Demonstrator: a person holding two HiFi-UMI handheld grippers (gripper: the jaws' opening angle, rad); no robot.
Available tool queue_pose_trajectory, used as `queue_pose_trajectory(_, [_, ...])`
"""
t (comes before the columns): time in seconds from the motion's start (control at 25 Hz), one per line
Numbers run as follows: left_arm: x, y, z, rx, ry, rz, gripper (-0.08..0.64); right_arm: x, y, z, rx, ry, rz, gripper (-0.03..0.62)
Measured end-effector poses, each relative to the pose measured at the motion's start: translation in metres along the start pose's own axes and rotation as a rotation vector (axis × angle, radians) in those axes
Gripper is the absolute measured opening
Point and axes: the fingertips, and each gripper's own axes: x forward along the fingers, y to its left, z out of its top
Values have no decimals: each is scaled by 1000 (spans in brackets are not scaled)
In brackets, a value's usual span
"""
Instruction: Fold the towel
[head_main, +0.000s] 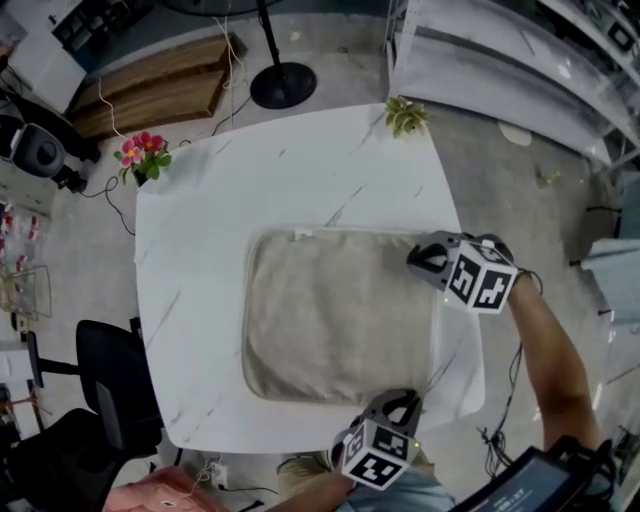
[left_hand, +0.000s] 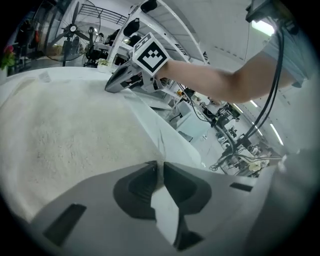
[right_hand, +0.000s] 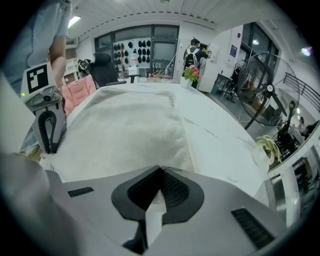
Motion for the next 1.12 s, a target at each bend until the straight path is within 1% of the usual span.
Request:
queue_pose_trajectory(0.04, [-6,-2,7,-12,-12,-23,58,-4,1,3,-1,-4,-9,17])
queue_pose_trajectory(0.08, [-15,-3,17,-26,-33,-49,107,-10,2,9,4,-14,-10,35])
queue_pose_trajectory(0.12, [-28,-4,29,-35,-60,-71,137,-18,3,17,28,-35,-3,76])
queue_pose_trajectory(0.2, [-55,-4,48,-19,-113,-87,157,-40,5,34,117,-101,18,132])
queue_pose_trajectory(0.28, [-83,0,63,24,-161,-70,166,-65,0,51,211,-185,16,168])
queue_pose_trajectory(0.36, [-108,9,74,65,-214,-36,166,-90,-12,63,310,-267,-38,176])
queue_pose_trajectory(0.44, [-128,20,80,87,-249,-9,166,-111,-23,65,434,-338,-122,174])
queue_pose_trajectory(0.48, [-134,24,79,84,-246,-12,166,-119,-23,61,504,-363,-160,173])
queue_pose_trajectory(0.56, [-134,20,74,63,-221,-61,166,-126,-11,45,617,-369,-229,173])
queue_pose_trajectory(0.64, [-118,6,72,52,-210,-150,166,-125,11,24,674,-328,-291,173])
queue_pose_trajectory(0.72, [-97,-18,74,58,-189,-245,167,-125,30,6,721,-302,-340,173])
queue_pose_trajectory(0.8, [-80,-41,74,80,-162,-313,186,-128,45,-11,776,-295,-388,172])
queue_pose_trajectory(0.88, [-74,-58,71,100,-146,-363,190,-132,61,-28,840,-283,-431,170])
queue_pose_trajectory(1.0, [-80,-73,59,123,-128,-415,190,-133,97,-50,965,-281,-461,170])
queue_pose_trajectory(1.12, [-91,-67,39,161,-85,-413,189,-123,132,-60,1093,-303,-473,170])
